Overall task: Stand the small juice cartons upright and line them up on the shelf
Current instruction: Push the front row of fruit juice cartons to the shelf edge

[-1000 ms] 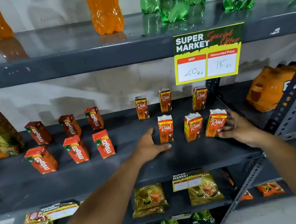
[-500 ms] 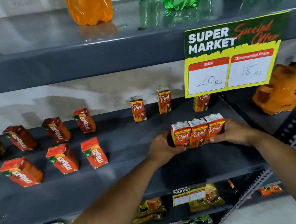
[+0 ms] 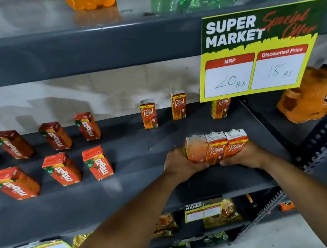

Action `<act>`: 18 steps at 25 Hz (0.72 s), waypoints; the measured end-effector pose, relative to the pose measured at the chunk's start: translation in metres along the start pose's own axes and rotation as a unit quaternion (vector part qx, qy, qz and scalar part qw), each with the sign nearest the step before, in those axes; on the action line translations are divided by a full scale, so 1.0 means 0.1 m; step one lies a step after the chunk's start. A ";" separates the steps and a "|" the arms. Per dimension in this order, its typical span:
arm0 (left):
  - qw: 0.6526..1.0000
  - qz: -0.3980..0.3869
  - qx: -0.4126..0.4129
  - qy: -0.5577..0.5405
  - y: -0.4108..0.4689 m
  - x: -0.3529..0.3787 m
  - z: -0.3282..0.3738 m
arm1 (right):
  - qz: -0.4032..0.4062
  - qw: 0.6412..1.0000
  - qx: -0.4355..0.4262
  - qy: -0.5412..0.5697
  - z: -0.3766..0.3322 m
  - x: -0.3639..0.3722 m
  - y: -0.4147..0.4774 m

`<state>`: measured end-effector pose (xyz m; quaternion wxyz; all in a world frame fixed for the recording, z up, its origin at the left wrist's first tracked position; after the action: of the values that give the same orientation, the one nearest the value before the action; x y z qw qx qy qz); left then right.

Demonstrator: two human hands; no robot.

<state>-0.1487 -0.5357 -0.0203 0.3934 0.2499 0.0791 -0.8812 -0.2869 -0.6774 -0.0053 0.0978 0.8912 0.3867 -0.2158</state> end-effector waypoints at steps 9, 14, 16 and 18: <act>1.000 0.014 -0.015 0.014 -0.51 0.03 0.00 | 0.014 0.997 0.007 -0.074 0.10 -0.07 -0.40; 0.999 0.018 -0.034 0.023 -0.70 0.05 0.01 | 0.016 0.995 0.003 -0.098 0.10 -0.08 -0.54; 0.999 0.017 -0.032 0.029 -0.73 0.04 0.03 | 0.020 0.995 -0.001 -0.095 0.07 -0.10 -0.56; 0.999 0.015 -0.030 0.034 -0.74 0.03 0.05 | 0.021 0.995 0.002 -0.096 0.08 -0.10 -0.58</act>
<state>-0.2063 -0.4893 -0.0222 0.4106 0.2693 0.1150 -0.8635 -0.3377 -0.6476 -0.0083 0.1370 0.8744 0.3568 -0.2988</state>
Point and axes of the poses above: each hand's wrist, its own y-axis towards the middle knuckle, its own x-axis out of the palm, z = x × y, the point moved 10 cm from there along y, towards the middle knuckle, and after that the axes turned 13 degrees about z, right-handed, at the moved point
